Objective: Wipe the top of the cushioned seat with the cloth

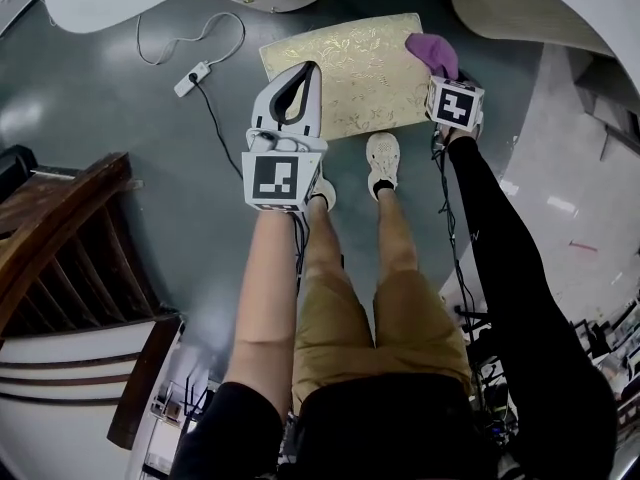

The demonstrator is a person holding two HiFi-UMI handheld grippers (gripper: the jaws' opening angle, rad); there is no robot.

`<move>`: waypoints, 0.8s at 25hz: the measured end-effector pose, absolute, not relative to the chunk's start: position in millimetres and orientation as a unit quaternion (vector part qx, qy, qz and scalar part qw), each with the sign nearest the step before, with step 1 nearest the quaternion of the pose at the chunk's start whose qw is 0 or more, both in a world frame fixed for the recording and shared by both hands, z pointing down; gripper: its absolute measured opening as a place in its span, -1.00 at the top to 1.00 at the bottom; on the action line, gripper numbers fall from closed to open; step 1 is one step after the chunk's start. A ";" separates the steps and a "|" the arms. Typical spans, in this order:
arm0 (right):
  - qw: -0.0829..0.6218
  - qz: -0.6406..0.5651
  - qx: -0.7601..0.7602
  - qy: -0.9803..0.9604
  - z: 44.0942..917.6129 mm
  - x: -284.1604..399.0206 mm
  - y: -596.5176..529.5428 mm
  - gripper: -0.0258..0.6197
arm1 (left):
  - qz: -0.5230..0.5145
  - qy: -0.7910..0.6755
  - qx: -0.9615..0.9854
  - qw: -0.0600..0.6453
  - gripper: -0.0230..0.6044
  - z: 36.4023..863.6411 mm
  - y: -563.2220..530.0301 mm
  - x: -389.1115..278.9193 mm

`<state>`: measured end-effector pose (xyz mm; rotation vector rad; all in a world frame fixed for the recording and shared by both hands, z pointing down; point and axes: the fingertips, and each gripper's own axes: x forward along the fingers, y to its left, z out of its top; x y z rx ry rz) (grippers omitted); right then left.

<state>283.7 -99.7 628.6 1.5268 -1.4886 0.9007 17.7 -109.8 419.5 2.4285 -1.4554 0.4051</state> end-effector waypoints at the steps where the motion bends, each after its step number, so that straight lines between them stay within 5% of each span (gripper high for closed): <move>1: 0.402 0.360 0.606 -0.585 629.8 287.0 -98.2 0.65 | 0.142 -0.504 0.840 0.140 0.90 420.5 -108.7 18.5; 10: 0.345 0.337 0.605 -0.634 601.1 255.6 -86.8 0.65 | 0.148 -0.512 0.834 0.141 0.90 419.4 -98.1 -2.5; 20: 0.310 0.321 0.535 -0.717 566.4 102.9 -51.9 0.65 | 0.144 -0.519 0.832 0.135 0.90 409.9 -77.7 -64.9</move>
